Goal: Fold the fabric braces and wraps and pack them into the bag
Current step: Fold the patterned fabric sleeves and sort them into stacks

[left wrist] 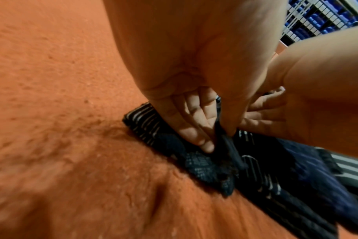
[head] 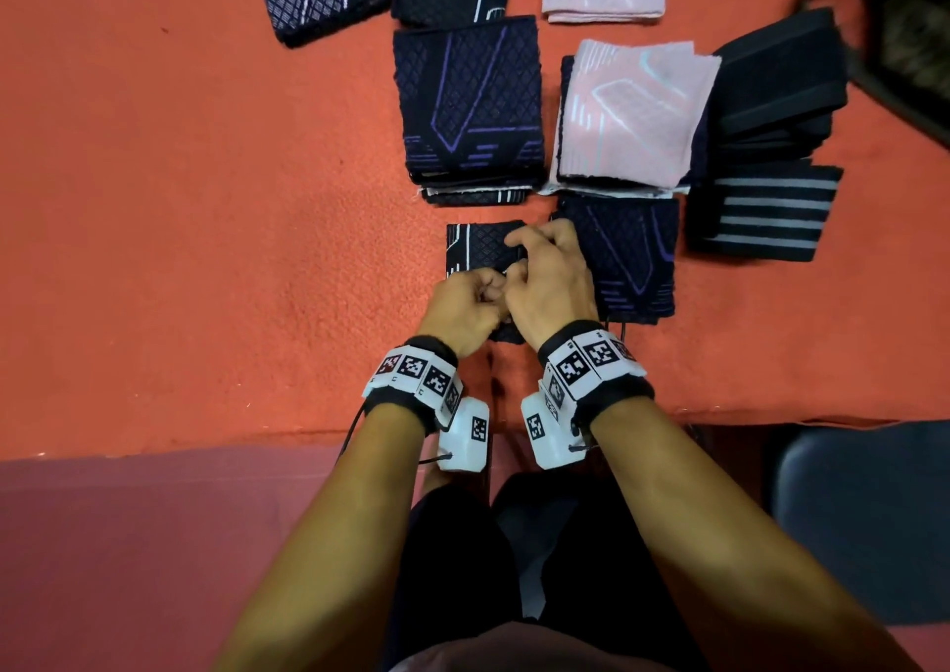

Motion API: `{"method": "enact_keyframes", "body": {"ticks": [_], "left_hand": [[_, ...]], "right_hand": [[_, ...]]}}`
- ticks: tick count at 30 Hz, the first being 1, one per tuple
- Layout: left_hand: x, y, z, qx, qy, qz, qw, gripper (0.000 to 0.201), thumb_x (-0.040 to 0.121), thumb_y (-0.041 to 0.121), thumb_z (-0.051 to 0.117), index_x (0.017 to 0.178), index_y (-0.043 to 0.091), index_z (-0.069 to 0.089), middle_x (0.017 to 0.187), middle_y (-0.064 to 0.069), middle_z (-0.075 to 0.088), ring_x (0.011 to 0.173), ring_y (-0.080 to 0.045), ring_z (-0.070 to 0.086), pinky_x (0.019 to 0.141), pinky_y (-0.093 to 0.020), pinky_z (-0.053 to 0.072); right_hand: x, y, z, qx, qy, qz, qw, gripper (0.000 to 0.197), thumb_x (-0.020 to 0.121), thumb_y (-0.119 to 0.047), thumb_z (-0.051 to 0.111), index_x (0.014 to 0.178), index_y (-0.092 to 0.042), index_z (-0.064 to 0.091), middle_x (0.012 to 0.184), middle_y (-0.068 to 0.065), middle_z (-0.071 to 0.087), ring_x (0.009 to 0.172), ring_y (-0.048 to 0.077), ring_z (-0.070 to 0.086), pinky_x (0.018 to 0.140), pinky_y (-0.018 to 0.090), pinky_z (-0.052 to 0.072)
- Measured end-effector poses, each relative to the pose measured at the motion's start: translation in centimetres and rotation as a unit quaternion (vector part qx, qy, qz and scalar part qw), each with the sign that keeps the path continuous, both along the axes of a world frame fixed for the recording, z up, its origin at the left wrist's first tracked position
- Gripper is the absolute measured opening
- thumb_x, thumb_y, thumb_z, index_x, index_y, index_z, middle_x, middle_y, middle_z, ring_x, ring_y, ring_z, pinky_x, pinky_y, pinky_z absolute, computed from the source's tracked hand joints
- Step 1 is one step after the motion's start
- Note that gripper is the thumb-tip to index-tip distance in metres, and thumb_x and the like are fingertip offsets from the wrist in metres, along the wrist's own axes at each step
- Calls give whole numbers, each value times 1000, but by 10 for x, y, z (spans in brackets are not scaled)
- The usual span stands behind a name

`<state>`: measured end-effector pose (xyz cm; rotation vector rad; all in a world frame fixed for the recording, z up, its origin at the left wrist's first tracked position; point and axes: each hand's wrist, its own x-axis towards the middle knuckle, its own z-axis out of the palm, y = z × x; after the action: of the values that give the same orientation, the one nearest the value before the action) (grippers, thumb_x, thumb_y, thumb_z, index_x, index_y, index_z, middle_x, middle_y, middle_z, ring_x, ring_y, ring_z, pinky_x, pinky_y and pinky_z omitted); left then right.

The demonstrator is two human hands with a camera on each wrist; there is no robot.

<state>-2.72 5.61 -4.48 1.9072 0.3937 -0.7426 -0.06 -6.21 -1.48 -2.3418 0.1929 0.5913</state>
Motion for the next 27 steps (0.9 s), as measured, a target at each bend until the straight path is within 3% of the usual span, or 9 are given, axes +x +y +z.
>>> {"method": "enact_keyframes", "body": {"ticks": [3,6,9,11,13,16,19,23,27], "left_hand": [[0,5,2,-49,33,36,998,24,93,-1,58,84,20,64,74,1,66,60,0,64,60,-22,54],[2,19,1,-12,7,83,996,17,96,3,57,93,17,67,77,1,65,59,-8,64,53,-23,48],[5,37,-9,53,-58,153,985,19,88,6,64,87,25,63,69,9,59,61,-9,55,64,-31,49],[6,45,-11,66,-58,188,978,19,85,12,70,91,26,58,75,9,57,69,-12,55,73,-37,52],[6,46,-11,73,-41,184,979,23,85,15,73,100,22,57,85,7,58,77,-13,58,81,-36,54],[7,42,-8,44,12,148,988,26,88,18,74,109,17,58,86,7,65,78,-15,65,77,-33,57],[7,34,-4,-8,77,109,991,30,89,17,74,114,14,59,101,-2,73,88,-21,73,80,-38,61],[3,35,-3,-31,59,111,992,26,90,8,67,112,20,59,105,-7,72,95,-30,72,82,-43,60],[0,37,2,-30,44,105,993,33,86,4,59,114,21,60,107,-10,71,96,-30,70,86,-51,58]], "right_hand": [[2,-1,-4,-25,26,8,999,35,95,-15,51,127,-13,63,131,8,53,101,30,64,91,38,53],[4,0,-5,-42,51,45,997,35,95,-18,50,127,-11,62,122,15,65,106,36,64,91,40,53],[3,2,-6,-58,70,69,993,34,95,-17,49,128,-9,58,118,16,66,105,38,64,90,42,54],[2,3,-7,-59,71,64,994,34,96,-16,50,128,-8,55,120,14,64,104,37,64,89,42,54],[1,5,-8,-49,73,56,995,35,95,-15,52,130,-9,52,122,13,61,103,36,64,88,43,54],[1,5,-9,-23,73,47,996,40,94,-14,53,133,-12,48,126,11,59,106,34,63,91,44,53],[0,6,-10,-6,73,45,996,44,92,-14,55,135,-13,45,127,11,57,109,32,61,91,43,52],[1,5,-10,2,61,58,996,45,92,-13,56,135,-14,45,127,10,54,106,31,61,90,45,52],[5,8,-10,7,34,56,998,46,91,-10,58,135,-14,46,134,9,47,102,33,63,84,48,54]]}}
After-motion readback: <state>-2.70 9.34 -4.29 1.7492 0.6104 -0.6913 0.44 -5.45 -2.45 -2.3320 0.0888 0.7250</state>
